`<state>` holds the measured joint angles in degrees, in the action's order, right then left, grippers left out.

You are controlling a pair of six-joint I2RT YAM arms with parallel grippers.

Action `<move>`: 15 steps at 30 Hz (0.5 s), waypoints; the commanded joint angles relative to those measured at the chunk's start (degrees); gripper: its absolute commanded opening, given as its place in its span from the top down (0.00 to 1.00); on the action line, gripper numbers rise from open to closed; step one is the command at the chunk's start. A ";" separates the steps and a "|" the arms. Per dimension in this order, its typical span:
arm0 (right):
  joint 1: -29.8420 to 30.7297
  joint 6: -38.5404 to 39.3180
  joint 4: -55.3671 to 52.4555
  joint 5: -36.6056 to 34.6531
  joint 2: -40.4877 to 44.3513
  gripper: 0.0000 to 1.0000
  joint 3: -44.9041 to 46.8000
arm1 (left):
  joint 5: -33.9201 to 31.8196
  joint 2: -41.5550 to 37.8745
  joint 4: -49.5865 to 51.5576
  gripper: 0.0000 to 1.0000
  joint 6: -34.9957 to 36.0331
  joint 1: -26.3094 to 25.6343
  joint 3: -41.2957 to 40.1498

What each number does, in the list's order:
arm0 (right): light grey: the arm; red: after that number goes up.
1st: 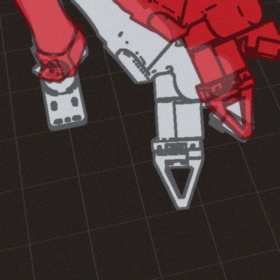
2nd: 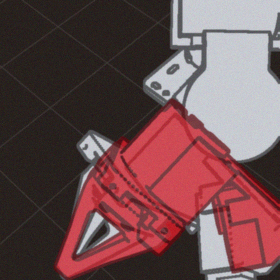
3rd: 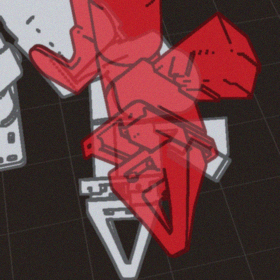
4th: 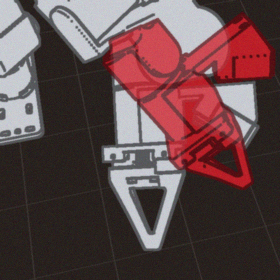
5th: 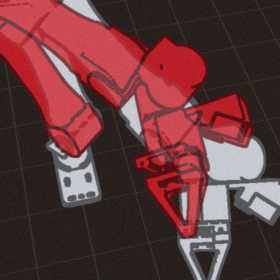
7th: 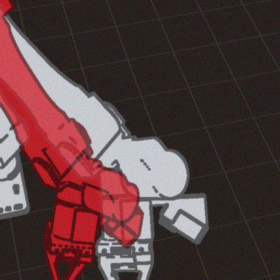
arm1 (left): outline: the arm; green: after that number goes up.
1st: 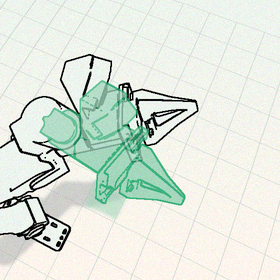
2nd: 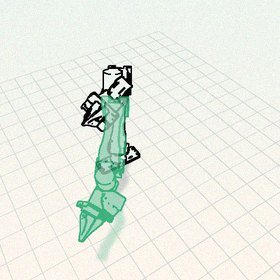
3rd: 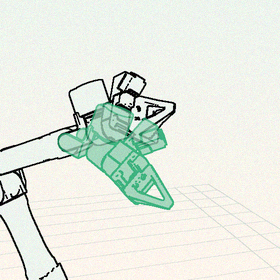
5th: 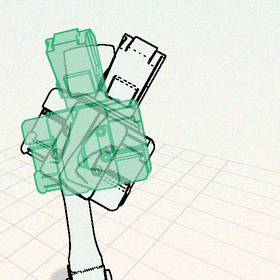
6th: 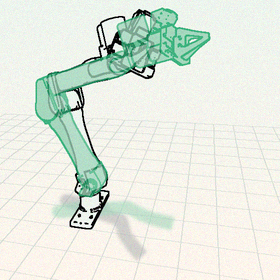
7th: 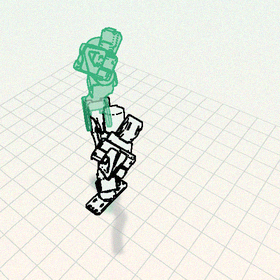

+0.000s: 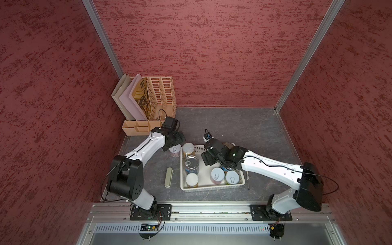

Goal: Put the canned food in the basket
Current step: Pick up the canned food from the center of the board.

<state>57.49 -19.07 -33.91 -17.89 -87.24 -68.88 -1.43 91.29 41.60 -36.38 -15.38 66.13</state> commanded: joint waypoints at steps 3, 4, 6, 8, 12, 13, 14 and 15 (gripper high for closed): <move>-0.19 0.50 1.82 1.18 -1.05 0.13 -0.22 | -1.56 2.95 3.36 0.00 -0.60 0.43 2.50; -0.19 0.51 1.76 1.31 -1.17 0.13 -0.27 | -1.96 3.19 3.79 0.00 -0.78 0.43 2.75; -0.18 0.53 1.83 1.41 -1.50 0.13 -0.30 | -2.12 3.61 4.40 0.00 -0.99 0.44 3.12; -0.19 0.55 1.75 1.53 -1.78 0.13 -0.44 | -1.77 4.04 4.74 0.00 -1.20 0.43 3.17; -0.19 0.52 1.53 1.81 -2.39 0.13 -0.64 | -0.18 5.49 5.27 0.00 -1.44 0.40 3.52; -0.19 0.51 1.48 1.83 -2.49 0.13 -0.73 | 0.40 6.06 5.80 0.00 -1.50 0.40 3.77; -0.19 0.57 1.47 1.97 -2.58 0.13 -0.83 | 0.42 6.47 6.29 0.00 -1.62 0.25 4.08; -0.18 0.52 1.38 2.01 -2.75 0.13 -0.82 | -0.52 6.90 7.48 0.00 -2.04 0.05 4.62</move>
<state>57.49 -19.00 -33.63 -16.67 -89.36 -68.88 -1.72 96.90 46.37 -37.50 -15.29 68.97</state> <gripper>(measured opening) 0.872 0.996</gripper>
